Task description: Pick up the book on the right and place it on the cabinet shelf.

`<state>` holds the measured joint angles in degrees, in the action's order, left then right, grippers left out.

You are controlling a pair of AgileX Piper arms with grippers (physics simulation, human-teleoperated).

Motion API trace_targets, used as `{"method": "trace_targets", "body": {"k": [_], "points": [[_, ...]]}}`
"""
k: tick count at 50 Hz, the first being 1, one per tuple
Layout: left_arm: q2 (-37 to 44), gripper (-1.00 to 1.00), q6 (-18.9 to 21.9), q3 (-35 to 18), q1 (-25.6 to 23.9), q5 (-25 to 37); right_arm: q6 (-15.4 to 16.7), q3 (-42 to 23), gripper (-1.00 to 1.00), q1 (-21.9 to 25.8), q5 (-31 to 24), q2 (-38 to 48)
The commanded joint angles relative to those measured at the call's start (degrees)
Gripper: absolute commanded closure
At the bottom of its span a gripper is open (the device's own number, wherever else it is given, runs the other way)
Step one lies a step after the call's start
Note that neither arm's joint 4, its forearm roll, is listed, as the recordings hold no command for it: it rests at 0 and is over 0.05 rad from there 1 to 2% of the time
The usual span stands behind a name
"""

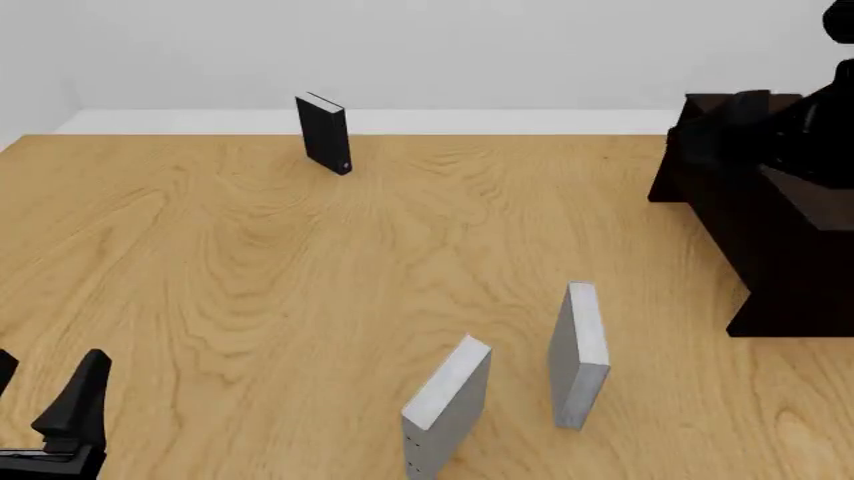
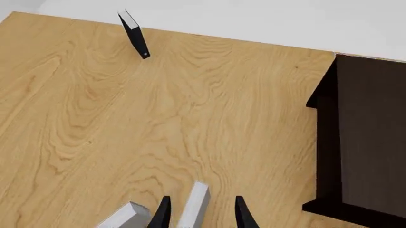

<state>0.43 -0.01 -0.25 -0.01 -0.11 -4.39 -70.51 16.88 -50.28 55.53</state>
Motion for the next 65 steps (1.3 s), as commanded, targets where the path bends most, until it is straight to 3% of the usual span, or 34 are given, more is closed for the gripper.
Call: {"method": "trace_targets", "body": {"k": [1,3,7,9,11,12,14,16,22,27,41,47,48,50,52,53,65], "points": [[0.0,-1.0,-0.02,0.0,0.0,0.0,-3.34,-5.41,-1.0,2.92,-4.72,6.56],[-0.01,-1.0,0.02,0.0,0.0,0.0,-5.54,-5.49,-1.0,3.76,-4.77,7.19],[0.0,-1.0,-0.01,0.0,0.0,0.0,-5.42,-6.41,-1.0,4.8,-5.79,9.18],[0.0,-1.0,0.01,0.0,0.0,0.0,-3.14,-7.1,-1.0,3.64,-6.45,10.04],[0.0,-1.0,0.01,0.0,0.0,0.0,-3.74,-7.38,-1.0,4.04,-6.79,10.78],[0.0,-1.0,0.01,0.0,0.0,0.0,-2.52,-7.35,-1.0,3.44,-6.98,11.0],[0.01,-1.0,-0.01,0.0,0.0,0.0,-5.12,-6.42,-1.0,5.53,-6.61,11.68],[0.0,-1.0,0.01,0.0,-0.01,0.0,-3.83,-5.08,-1.0,5.22,-6.0,11.62],[-0.01,-1.0,0.0,0.0,0.0,0.0,-7.95,0.11,-1.0,7.49,-3.2,11.98],[0.01,-1.0,0.0,0.0,0.0,0.0,-7.56,1.66,-1.0,6.9,-2.33,12.36],[0.0,-1.0,0.02,0.0,-0.01,0.0,-11.35,5.49,-1.0,7.47,0.63,13.01],[-0.01,-1.0,0.02,0.0,-0.01,0.0,-11.65,5.41,-1.0,7.46,0.73,13.84],[0.0,-1.0,0.02,0.0,0.01,0.0,-9.63,5.31,-1.0,6.24,0.5,13.97],[0.0,-1.0,-0.03,0.0,0.01,0.0,-11.8,5.88,-1.0,6.85,0.97,14.04],[0.01,-1.0,0.03,0.0,0.0,0.0,-9.53,6.35,-1.0,5.62,1.26,14.11],[0.0,-1.0,0.03,0.0,0.0,0.0,-11.61,7.12,-1.0,6.13,1.71,14.16],[-0.32,-1.0,0.01,-0.06,-0.09,0.3,-9.33,8.26,-1.0,5.32,2.75,15.64]]}}
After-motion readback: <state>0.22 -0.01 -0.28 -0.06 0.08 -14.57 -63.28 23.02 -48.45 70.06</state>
